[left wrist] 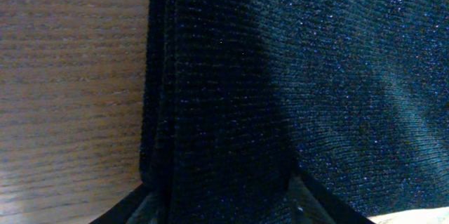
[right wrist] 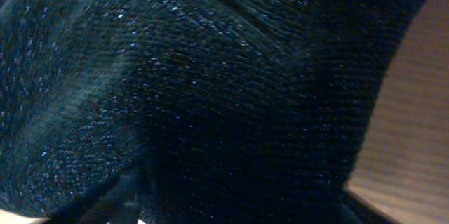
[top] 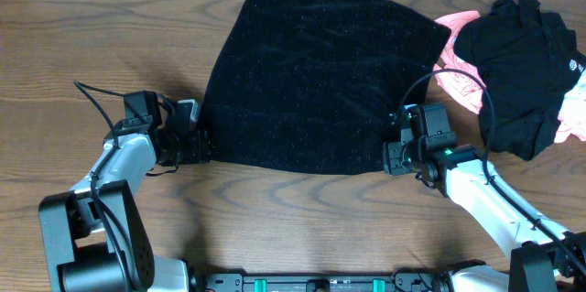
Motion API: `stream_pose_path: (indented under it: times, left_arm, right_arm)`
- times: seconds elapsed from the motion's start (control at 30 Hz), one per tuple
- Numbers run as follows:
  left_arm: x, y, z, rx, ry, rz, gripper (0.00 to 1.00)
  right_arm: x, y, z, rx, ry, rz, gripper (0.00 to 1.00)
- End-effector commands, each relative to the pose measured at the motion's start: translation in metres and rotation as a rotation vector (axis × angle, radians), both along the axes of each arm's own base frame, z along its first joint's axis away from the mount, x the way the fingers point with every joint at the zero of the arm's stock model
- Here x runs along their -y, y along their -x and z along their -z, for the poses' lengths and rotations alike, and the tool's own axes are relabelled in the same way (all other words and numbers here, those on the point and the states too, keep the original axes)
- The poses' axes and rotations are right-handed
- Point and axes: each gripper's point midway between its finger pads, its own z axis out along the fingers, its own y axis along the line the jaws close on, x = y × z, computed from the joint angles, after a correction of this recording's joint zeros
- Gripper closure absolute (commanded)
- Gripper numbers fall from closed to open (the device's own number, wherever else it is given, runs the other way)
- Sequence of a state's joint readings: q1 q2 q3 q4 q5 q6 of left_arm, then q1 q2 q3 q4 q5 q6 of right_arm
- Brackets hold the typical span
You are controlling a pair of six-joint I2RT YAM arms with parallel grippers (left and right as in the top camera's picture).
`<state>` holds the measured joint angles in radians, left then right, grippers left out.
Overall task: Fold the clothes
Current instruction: 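Lift the near edge with both grippers and fold it toward the far edge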
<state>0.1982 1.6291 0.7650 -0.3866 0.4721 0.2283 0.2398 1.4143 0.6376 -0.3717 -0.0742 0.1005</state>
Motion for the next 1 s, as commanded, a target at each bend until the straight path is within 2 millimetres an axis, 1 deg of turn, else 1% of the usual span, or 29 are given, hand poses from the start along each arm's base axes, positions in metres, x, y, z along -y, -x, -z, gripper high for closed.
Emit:
stream_pose_path:
  times: [0.0,0.03,0.07,0.1,0.13,0.27,0.37,0.43,0.5,0.6,0.67,0.77,0.87,0.97]
  left_arm:
    - [0.005,0.007,0.01,-0.045,0.027,-0.008,0.53]
    - [0.005,0.007,0.009,-0.046,0.029,-0.015,0.6]
    - [0.005,0.007,0.009,-0.046,0.029,-0.015,0.7]
    - [0.005,0.006,0.009,-0.045,0.029,-0.016,0.87]
    - [0.004,0.005,0.008,-0.047,0.032,-0.026,0.94]
    - [0.003,-0.003,-0.001,-0.047,0.047,-0.088,0.94]
    - [0.002,-0.008,-0.02,-0.02,0.044,-0.094,0.94]
    - [0.001,-0.011,-0.037,0.011,0.039,-0.093,0.94]
    - [-0.001,-0.014,-0.056,0.055,0.023,-0.096,0.94]
    - [-0.01,-0.015,-0.083,0.126,-0.032,-0.131,0.94]
    - [-0.018,-0.013,-0.099,0.168,-0.075,-0.171,0.94]
    - [-0.027,-0.004,-0.118,0.203,-0.127,-0.227,0.94]
    - [-0.031,0.009,-0.131,0.212,-0.153,-0.266,0.94]
    - [-0.034,0.02,-0.139,0.211,-0.164,-0.308,0.94]
  right_arm:
    - [-0.011,0.004,-0.001,-0.005,-0.041,-0.032,0.61]
    - [-0.013,0.005,-0.002,-0.007,-0.054,-0.038,0.76]
    - [-0.016,0.005,-0.002,-0.009,-0.068,-0.043,0.88]
    - [-0.018,0.005,-0.003,-0.01,-0.081,-0.049,0.96]
    - [-0.019,0.005,-0.004,-0.008,-0.087,-0.044,0.99]
    - [-0.02,0.001,-0.008,0.002,-0.103,-0.024,0.99]
    - [-0.022,-0.002,-0.022,0.005,-0.127,-0.006,0.99]
    - [-0.02,-0.004,-0.037,0.011,-0.144,0.002,0.99]
    - [-0.013,-0.007,-0.057,0.023,-0.149,0.027,0.99]
    - [-0.001,-0.009,-0.084,0.032,-0.149,0.067,0.99]
    - [0.007,-0.007,-0.101,0.024,-0.147,0.089,0.99]
    - [0.013,-0.001,-0.119,-0.009,-0.148,0.096,0.99]
    - [0.016,0.007,-0.131,-0.048,-0.147,0.106,0.99]
    - [0.014,0.017,-0.142,-0.085,-0.158,0.102,0.99]
